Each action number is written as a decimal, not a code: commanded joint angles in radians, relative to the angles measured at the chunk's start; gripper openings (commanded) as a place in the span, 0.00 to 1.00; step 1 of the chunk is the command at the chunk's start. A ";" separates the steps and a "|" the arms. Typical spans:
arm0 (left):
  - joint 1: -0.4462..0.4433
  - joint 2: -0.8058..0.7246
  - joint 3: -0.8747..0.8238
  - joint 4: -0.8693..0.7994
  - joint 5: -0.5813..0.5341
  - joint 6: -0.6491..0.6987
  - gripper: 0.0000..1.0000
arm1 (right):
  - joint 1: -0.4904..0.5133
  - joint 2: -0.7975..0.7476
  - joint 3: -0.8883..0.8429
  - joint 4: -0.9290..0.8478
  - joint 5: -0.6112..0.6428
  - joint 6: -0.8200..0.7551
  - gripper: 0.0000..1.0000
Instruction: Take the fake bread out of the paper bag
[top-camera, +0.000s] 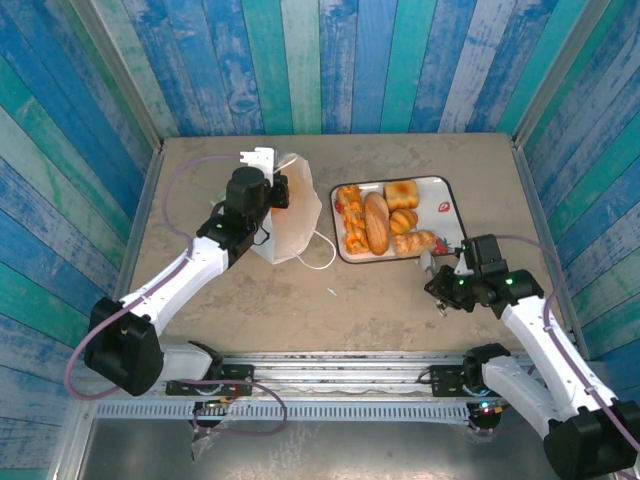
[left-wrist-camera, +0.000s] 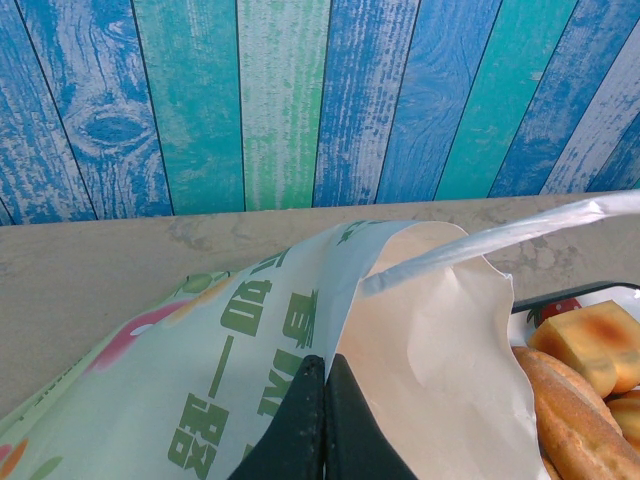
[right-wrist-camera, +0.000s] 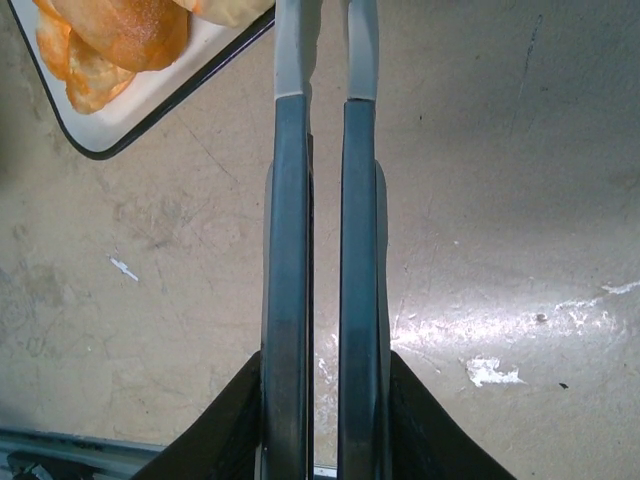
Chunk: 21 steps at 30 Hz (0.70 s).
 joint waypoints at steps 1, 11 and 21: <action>0.000 -0.014 0.016 0.044 0.002 0.007 0.00 | -0.004 0.013 0.023 0.062 -0.011 -0.023 0.29; 0.000 -0.018 0.012 0.041 0.002 0.002 0.00 | -0.005 0.081 0.013 0.107 -0.093 -0.039 0.28; -0.001 -0.026 0.009 0.036 0.007 0.014 0.00 | -0.006 0.021 0.050 -0.011 -0.081 -0.055 0.28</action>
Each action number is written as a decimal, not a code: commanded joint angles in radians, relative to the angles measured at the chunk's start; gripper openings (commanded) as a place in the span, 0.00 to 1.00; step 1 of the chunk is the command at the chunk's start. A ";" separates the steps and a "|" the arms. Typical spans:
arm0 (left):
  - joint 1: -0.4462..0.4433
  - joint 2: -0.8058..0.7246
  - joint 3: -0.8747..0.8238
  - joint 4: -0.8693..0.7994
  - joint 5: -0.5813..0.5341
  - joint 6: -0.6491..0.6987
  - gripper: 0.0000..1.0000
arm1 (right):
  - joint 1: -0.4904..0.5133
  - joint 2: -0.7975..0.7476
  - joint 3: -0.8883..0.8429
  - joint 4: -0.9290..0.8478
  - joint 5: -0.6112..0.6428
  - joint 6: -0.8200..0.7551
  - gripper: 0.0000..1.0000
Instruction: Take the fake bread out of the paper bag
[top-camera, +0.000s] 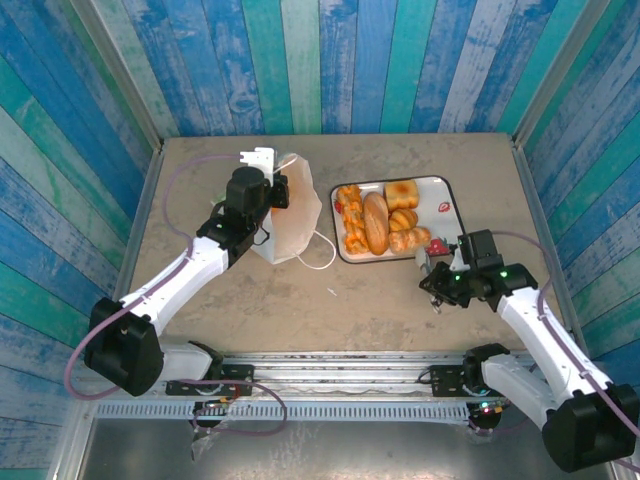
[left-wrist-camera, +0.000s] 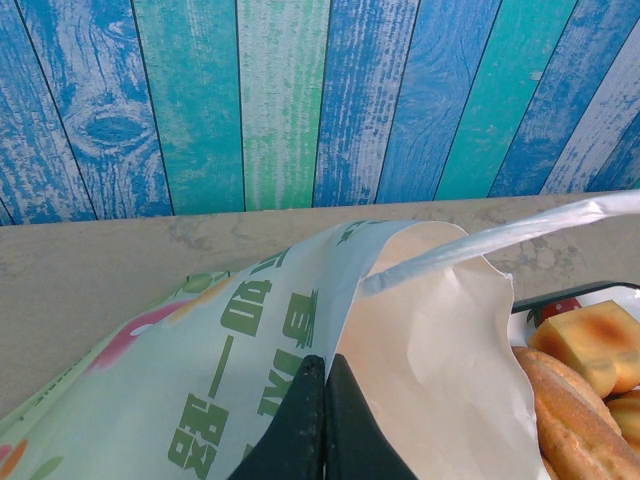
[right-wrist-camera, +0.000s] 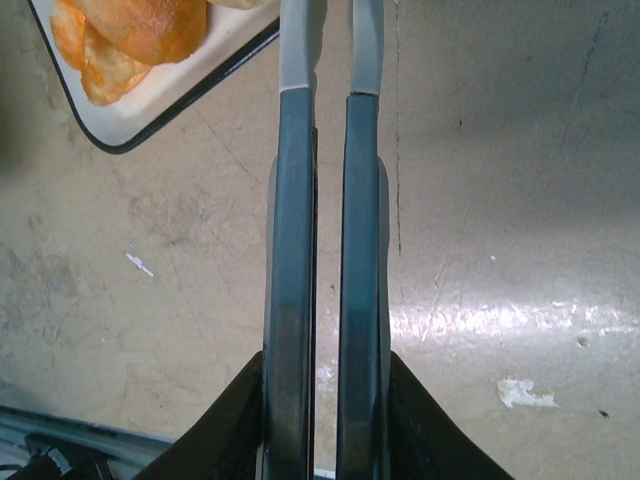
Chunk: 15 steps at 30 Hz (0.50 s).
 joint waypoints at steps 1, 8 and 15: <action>0.000 -0.027 0.009 0.036 0.007 0.016 0.00 | -0.004 -0.040 0.061 -0.074 -0.030 -0.038 0.28; -0.001 -0.032 0.007 0.041 0.044 0.035 0.01 | -0.002 -0.063 0.141 -0.174 -0.084 -0.065 0.28; 0.000 -0.038 0.006 0.032 0.097 0.105 0.00 | 0.133 -0.026 0.230 0.027 -0.171 -0.010 0.28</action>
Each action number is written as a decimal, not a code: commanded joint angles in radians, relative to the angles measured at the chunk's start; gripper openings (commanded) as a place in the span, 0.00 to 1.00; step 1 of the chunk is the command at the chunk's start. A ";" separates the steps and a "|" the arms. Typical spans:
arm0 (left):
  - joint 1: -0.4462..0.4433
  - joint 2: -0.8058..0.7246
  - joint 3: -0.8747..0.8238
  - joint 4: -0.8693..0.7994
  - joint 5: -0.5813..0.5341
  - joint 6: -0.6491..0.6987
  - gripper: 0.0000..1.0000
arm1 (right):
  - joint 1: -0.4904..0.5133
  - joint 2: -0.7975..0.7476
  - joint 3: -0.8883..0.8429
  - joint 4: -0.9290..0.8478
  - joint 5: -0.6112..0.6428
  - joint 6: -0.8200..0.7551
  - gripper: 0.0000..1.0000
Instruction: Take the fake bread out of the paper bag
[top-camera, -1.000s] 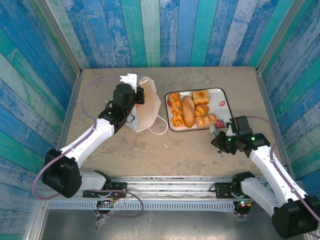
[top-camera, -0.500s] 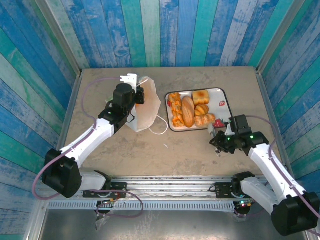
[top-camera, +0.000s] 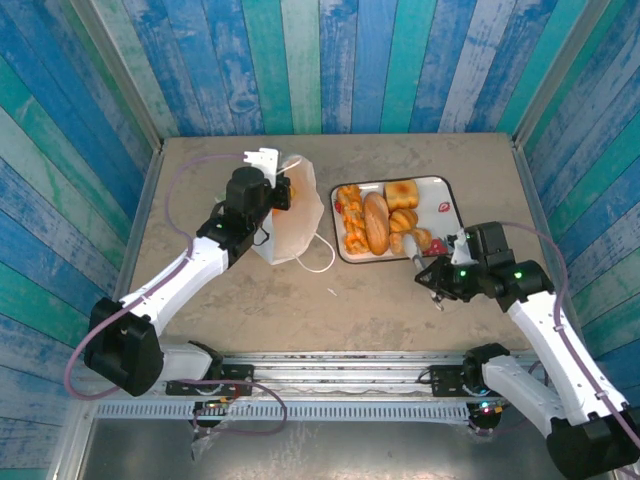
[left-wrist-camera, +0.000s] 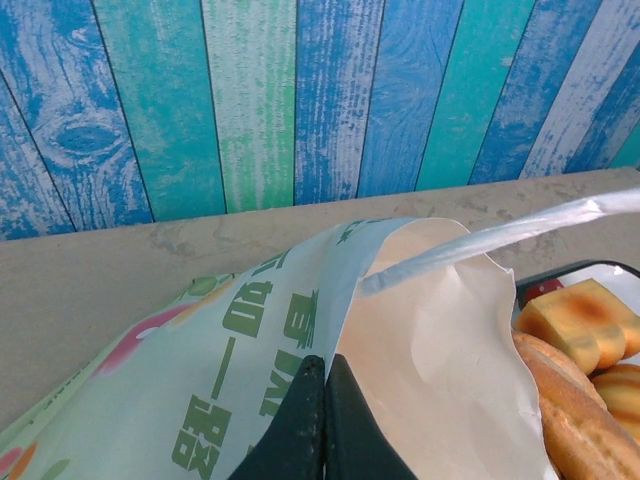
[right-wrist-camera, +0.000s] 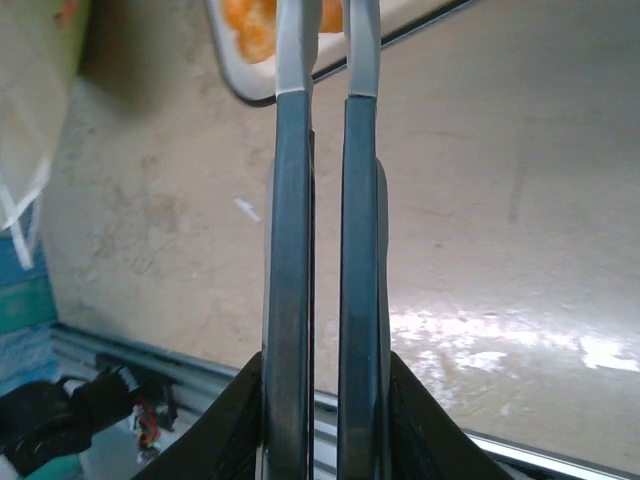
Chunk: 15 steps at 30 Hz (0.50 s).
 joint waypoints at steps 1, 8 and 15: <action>0.000 -0.038 0.006 0.031 0.042 0.057 0.00 | 0.101 0.030 0.090 0.147 -0.056 0.024 0.28; 0.000 -0.038 0.008 0.025 0.060 0.081 0.00 | 0.335 0.210 0.294 0.233 -0.007 0.000 0.29; 0.000 -0.037 -0.014 0.049 0.110 0.103 0.00 | 0.429 0.418 0.441 0.208 -0.009 -0.042 0.29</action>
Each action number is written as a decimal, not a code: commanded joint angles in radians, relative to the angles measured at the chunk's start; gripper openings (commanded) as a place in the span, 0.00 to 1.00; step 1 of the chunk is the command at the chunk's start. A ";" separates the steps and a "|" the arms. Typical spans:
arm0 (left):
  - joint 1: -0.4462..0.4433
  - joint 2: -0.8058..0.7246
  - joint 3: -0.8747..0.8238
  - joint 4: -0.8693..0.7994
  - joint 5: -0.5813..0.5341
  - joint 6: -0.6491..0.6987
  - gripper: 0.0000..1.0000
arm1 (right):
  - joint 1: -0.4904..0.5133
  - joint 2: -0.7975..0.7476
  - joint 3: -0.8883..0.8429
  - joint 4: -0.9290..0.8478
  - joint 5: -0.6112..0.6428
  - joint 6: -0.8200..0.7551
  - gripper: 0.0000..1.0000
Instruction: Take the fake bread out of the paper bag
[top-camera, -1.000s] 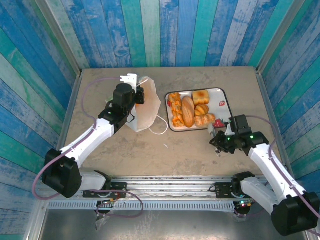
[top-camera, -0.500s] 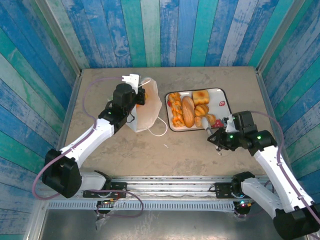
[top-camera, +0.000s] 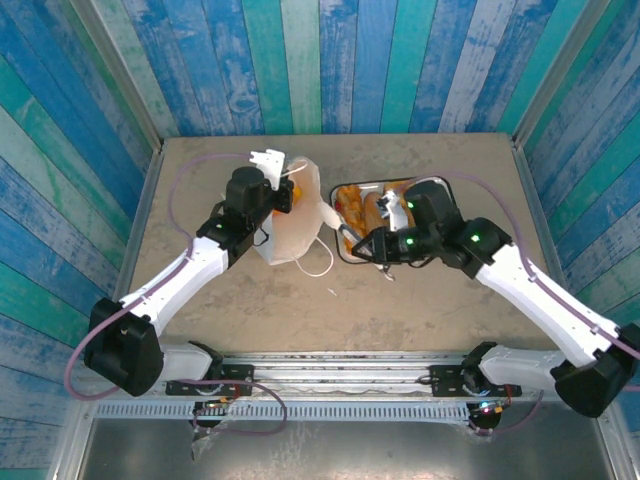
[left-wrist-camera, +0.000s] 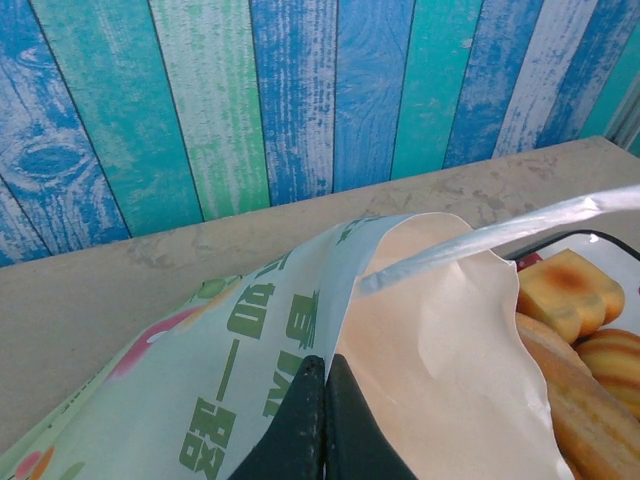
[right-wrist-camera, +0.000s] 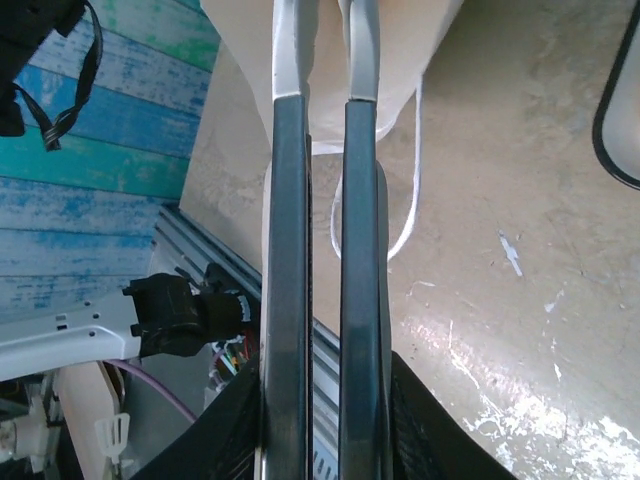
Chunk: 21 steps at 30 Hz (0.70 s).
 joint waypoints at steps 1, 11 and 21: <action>0.000 -0.039 -0.020 0.060 0.048 0.026 0.00 | 0.034 0.089 0.063 0.007 0.004 -0.038 0.29; 0.000 -0.038 -0.046 0.083 0.137 0.018 0.00 | 0.112 0.347 0.271 -0.049 0.196 -0.102 0.30; 0.000 -0.133 -0.082 0.115 0.183 0.062 0.00 | 0.155 0.440 0.312 -0.023 0.331 -0.066 0.32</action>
